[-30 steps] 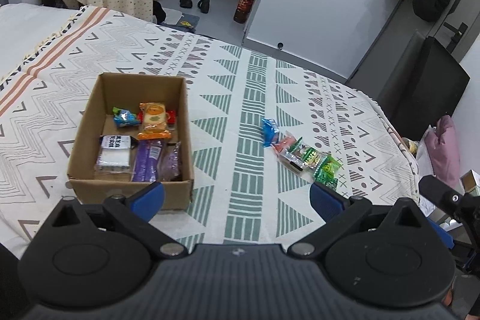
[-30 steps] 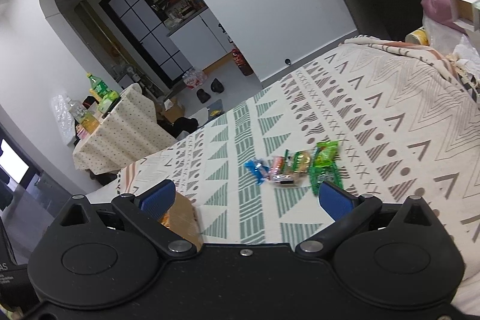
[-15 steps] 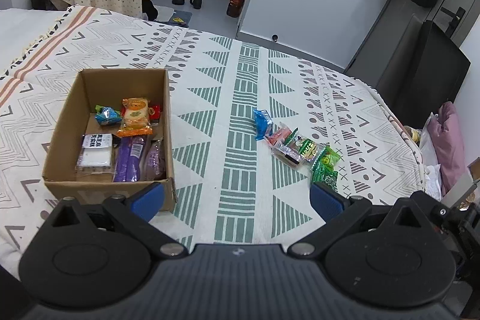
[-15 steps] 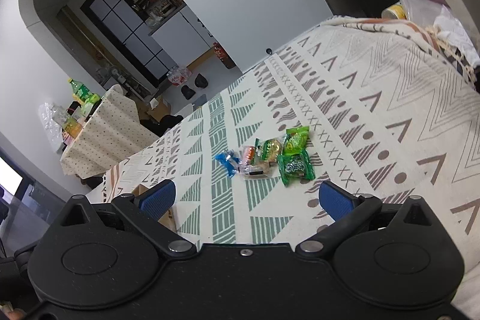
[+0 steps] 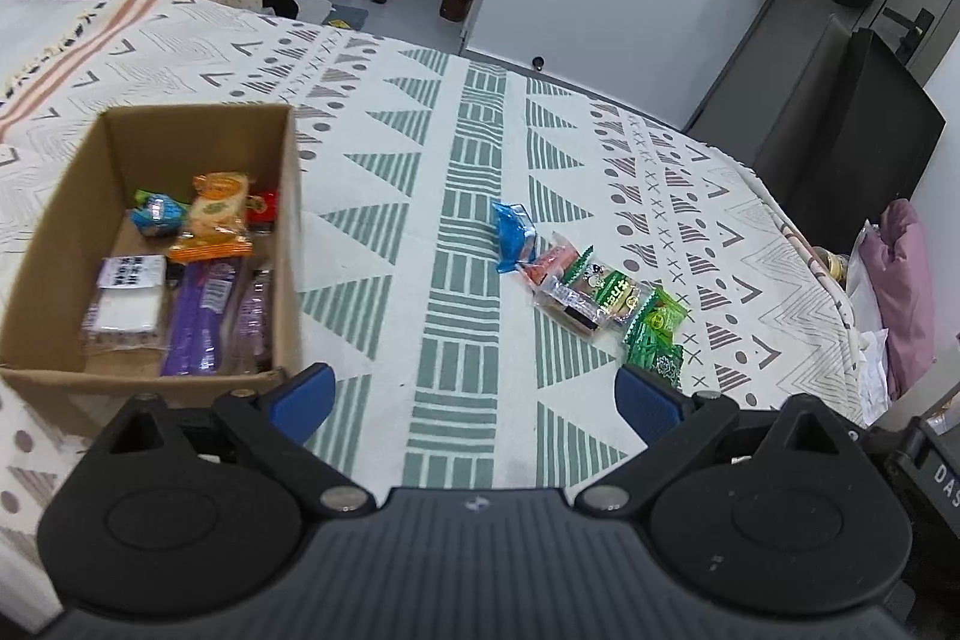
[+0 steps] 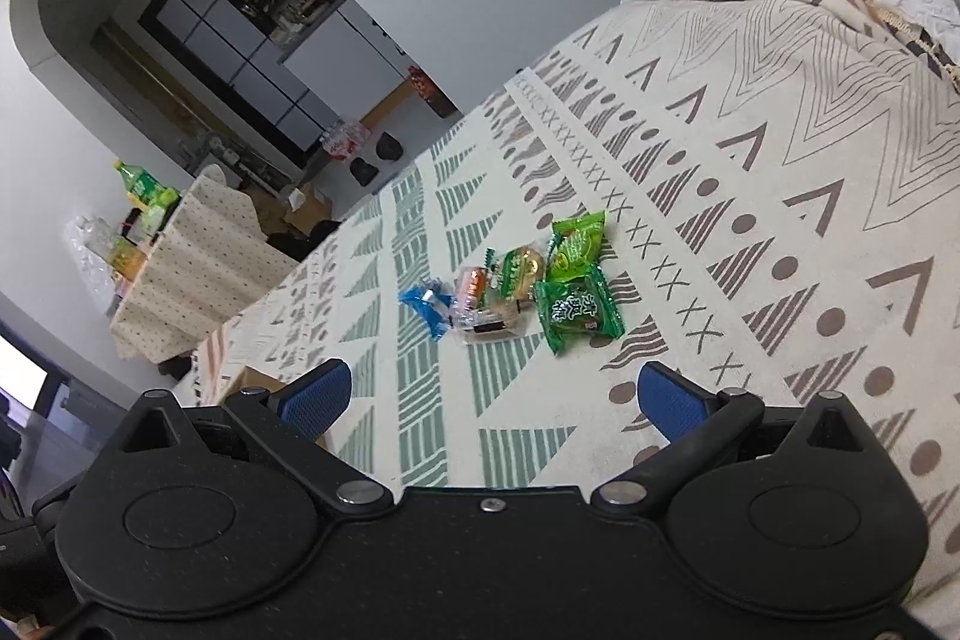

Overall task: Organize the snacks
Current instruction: 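Move both tools back over the remaining snack pile, then grasp the clear wrapped bar with left tool while right tool grasps green pack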

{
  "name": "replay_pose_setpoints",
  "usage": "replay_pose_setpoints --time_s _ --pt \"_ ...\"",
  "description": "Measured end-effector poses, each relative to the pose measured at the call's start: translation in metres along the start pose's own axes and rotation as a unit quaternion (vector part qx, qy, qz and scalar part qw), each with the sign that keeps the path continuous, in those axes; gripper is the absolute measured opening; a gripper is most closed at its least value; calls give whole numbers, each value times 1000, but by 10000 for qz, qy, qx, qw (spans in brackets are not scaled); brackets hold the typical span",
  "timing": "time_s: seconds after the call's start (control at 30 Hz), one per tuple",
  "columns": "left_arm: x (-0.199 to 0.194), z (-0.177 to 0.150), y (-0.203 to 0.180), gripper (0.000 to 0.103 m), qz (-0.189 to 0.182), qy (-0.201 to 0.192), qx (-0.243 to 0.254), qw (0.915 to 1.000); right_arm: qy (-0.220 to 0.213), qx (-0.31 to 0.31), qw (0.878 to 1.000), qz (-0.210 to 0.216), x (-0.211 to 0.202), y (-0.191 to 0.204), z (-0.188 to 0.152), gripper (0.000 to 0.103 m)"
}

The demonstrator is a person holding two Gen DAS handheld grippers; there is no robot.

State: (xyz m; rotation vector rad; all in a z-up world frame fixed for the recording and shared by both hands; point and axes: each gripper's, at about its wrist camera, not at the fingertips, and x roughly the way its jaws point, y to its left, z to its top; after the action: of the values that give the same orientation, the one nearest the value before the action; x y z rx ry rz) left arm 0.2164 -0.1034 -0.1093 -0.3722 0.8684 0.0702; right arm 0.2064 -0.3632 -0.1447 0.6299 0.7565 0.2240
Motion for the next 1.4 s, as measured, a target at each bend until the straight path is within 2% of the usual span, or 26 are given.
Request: replay_pose_setpoints --time_s 0.4,0.8,0.97,1.17,1.2,1.27,1.4 --pt "65 17 -12 88 -325 108 -51 9994 48 -93 9994 -322 51 -4 19 95" --pt "131 28 -30 55 -599 461 -121 9971 349 -287 9966 -694 102 -10 33 87" --pt "155 29 -37 53 -687 613 -250 9954 485 -329 9954 -759 119 -13 35 83" --pt "181 27 -44 53 -526 828 -337 9946 803 -224 9924 -909 139 -24 31 69" --pt "183 26 -46 53 -469 813 -308 9951 771 -228 9926 -908 138 -24 31 65" --pt "186 26 -50 55 -387 701 -236 9965 763 -257 9924 -935 138 -25 30 49" --pt "193 27 -58 56 -242 642 -202 9974 729 -106 9937 -842 134 -30 31 40"
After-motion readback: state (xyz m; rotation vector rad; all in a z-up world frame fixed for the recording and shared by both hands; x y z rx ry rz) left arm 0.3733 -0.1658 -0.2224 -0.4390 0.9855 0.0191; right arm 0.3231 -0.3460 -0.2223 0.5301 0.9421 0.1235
